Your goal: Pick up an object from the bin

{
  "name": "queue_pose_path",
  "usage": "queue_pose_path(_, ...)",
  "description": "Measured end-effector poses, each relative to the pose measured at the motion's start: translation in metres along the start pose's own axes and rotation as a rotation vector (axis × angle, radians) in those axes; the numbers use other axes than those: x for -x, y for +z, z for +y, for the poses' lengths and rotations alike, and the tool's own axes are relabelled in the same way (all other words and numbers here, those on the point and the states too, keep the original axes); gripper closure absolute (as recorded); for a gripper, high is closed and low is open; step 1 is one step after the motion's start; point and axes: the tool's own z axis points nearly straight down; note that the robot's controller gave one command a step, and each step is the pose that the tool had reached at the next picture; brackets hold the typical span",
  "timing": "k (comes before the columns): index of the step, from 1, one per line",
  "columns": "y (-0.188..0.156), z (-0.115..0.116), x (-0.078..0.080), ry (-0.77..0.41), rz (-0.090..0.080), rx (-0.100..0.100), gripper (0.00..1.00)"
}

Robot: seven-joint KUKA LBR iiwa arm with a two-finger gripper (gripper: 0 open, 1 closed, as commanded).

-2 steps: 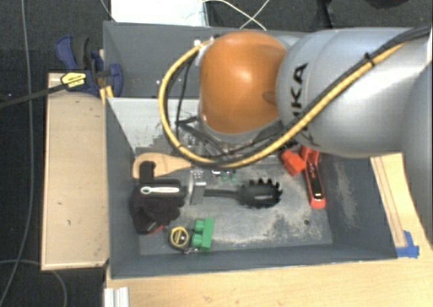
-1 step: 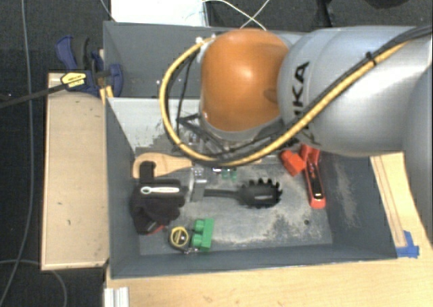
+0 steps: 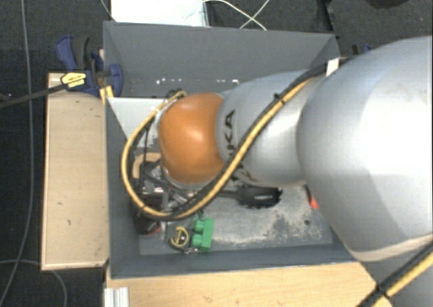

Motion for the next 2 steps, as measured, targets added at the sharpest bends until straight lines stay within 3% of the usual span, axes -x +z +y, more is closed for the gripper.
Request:
queue_pose_path(1, -0.063, 0.011, -0.002, -0.119, -0.012, 0.001, 0.0)
queue_pose_path(2, 0.002, -0.002, -0.002, 0.179, 0.008, -0.002, 0.0)
